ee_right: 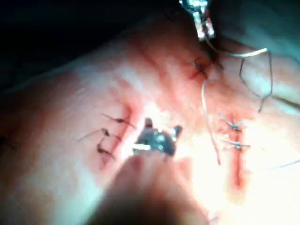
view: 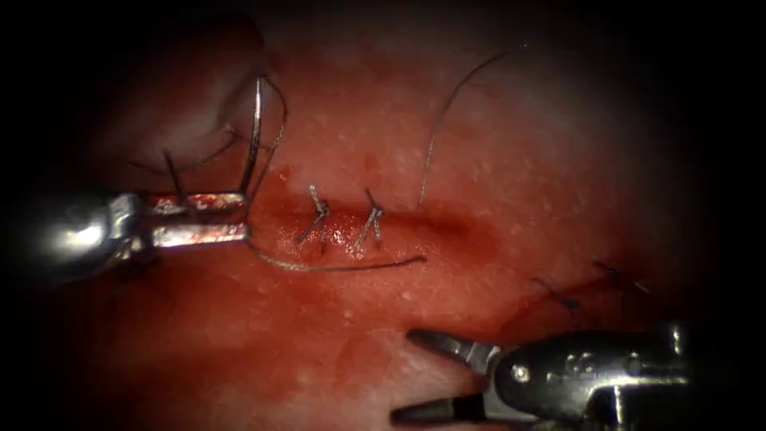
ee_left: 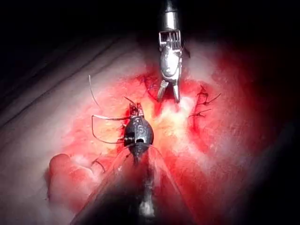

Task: Wound Closure
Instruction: Pull the length of the suture through until only a short tail remains.

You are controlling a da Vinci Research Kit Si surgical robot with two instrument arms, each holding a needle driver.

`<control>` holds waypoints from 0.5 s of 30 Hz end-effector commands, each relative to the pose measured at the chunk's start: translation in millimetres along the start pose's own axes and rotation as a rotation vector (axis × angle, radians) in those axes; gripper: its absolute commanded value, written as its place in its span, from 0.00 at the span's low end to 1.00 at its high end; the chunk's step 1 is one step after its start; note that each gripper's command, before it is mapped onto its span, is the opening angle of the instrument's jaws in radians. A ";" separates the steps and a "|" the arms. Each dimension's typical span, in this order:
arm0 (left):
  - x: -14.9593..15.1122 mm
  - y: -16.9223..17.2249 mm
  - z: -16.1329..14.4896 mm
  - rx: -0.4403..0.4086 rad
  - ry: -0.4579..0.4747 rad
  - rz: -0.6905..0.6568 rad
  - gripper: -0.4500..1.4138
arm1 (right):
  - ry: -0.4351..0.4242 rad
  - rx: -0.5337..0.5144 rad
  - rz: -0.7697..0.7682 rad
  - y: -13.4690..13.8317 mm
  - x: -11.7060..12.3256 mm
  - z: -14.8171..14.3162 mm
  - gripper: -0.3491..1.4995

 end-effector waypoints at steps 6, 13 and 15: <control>-0.3 0.0 0.6 0.003 -0.001 -0.008 0.00 | -0.001 -0.109 -0.028 3.6 -1.6 3.2 0.86; -0.3 0.1 0.7 0.004 -0.002 -0.014 0.00 | -0.006 -0.182 -0.062 6.3 -2.1 5.5 0.80; -0.3 0.1 0.7 0.005 -0.002 -0.014 0.00 | -0.005 -0.200 -0.080 6.9 -2.3 5.8 0.75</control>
